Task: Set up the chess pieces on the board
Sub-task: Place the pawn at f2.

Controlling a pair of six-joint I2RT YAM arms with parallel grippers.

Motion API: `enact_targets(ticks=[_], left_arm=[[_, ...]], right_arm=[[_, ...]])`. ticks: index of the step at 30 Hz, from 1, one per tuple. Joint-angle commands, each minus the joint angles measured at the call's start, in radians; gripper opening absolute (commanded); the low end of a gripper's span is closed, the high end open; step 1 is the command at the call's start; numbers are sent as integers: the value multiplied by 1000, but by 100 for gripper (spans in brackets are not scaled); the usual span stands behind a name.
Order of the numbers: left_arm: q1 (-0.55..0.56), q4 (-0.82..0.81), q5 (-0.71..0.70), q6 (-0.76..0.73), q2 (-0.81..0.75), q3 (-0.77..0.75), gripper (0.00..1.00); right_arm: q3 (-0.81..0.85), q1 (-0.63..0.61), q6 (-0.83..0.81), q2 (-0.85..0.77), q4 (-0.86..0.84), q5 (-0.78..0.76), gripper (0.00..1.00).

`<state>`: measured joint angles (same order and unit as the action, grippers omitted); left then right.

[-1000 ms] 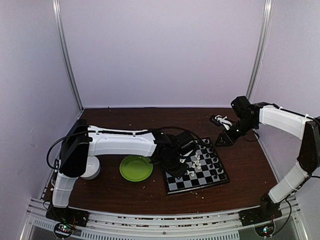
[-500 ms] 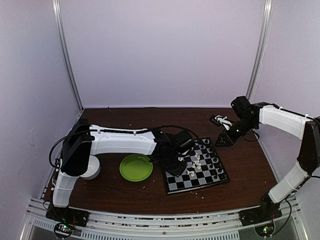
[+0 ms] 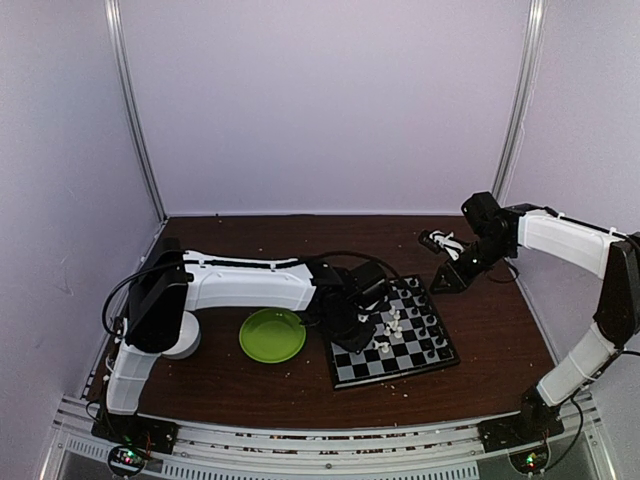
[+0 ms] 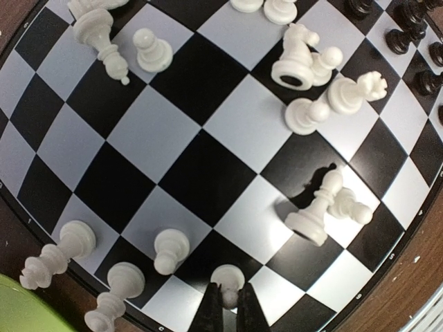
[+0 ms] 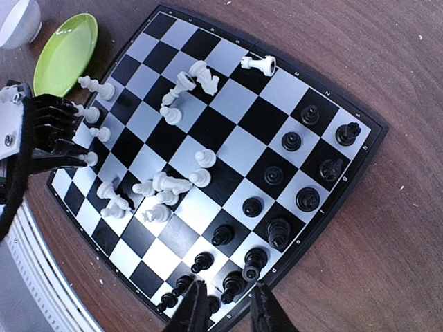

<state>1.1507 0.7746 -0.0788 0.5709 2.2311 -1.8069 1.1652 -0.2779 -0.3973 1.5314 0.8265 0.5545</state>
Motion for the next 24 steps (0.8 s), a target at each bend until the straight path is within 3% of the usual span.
enact_targets(ticks=[1,11,18,24], left_arm=[[-8,-20,2,8,15,-17,0],[-5,9,6,13,-63,-17,14],[4,81,-11,-24,-133,-55,35],[3,-78,183,-319,-149,-3,42]], right_arm=[[30,5,-14,10,17,17,23],[31,5,-14,9,20,21,23],[32,5,-14,9,20,22,23],[31,5,-14,9,20,22,23]])
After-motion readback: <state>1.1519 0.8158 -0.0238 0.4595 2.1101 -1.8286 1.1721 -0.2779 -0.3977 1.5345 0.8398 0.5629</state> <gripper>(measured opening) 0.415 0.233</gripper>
